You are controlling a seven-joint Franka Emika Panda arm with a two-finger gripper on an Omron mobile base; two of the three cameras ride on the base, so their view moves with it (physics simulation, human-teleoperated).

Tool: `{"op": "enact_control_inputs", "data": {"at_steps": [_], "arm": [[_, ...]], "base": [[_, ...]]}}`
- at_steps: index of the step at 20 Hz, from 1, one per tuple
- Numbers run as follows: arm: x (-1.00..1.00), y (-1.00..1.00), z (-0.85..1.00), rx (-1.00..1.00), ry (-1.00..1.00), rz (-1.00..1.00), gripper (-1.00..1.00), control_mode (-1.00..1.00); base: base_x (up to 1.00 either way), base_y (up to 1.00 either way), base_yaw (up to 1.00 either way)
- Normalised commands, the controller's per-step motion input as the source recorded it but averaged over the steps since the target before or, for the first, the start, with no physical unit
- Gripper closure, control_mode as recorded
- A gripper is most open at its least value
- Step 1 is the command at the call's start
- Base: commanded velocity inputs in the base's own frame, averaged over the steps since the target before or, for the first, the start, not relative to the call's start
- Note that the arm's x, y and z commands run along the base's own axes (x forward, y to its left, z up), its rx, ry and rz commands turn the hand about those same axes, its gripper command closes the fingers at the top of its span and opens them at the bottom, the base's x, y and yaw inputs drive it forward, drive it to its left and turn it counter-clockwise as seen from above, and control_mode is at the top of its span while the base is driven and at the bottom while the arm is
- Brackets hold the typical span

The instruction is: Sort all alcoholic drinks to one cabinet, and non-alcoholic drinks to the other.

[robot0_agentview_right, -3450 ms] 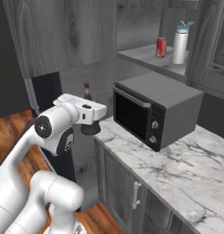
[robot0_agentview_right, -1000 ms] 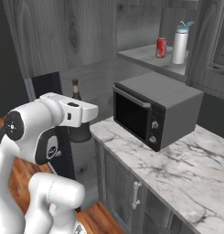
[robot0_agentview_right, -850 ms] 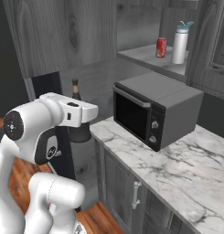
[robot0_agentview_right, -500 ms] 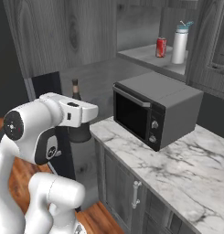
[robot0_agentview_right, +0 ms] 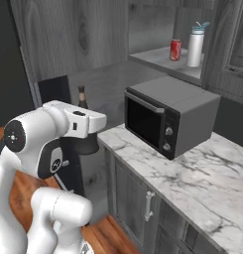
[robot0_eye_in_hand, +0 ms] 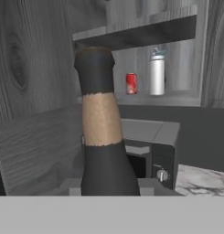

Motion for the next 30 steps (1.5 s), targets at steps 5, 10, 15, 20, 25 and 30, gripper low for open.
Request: {"op": "enact_control_inputs", "data": {"at_steps": [5,10,15,20,25,30], "arm": [[0.00,0.00,0.00,0.00,0.00,0.00,1.00,1.00],[0.00,0.00,0.00,0.00,0.00,0.00,1.00,1.00],[0.00,0.00,0.00,0.00,0.00,0.00,1.00,1.00],[0.00,0.00,0.00,0.00,0.00,0.00,1.00,1.00],[0.00,0.00,0.00,0.00,0.00,0.00,1.00,1.00],[0.00,0.00,0.00,0.00,0.00,0.00,1.00,1.00]], "base": [[-0.48,-0.01,0.00],[-0.49,-0.03,0.00],[-0.54,-0.05,0.00],[-0.56,-0.08,0.00],[-0.59,-0.09,0.00],[-0.59,-0.09,0.00]]}}
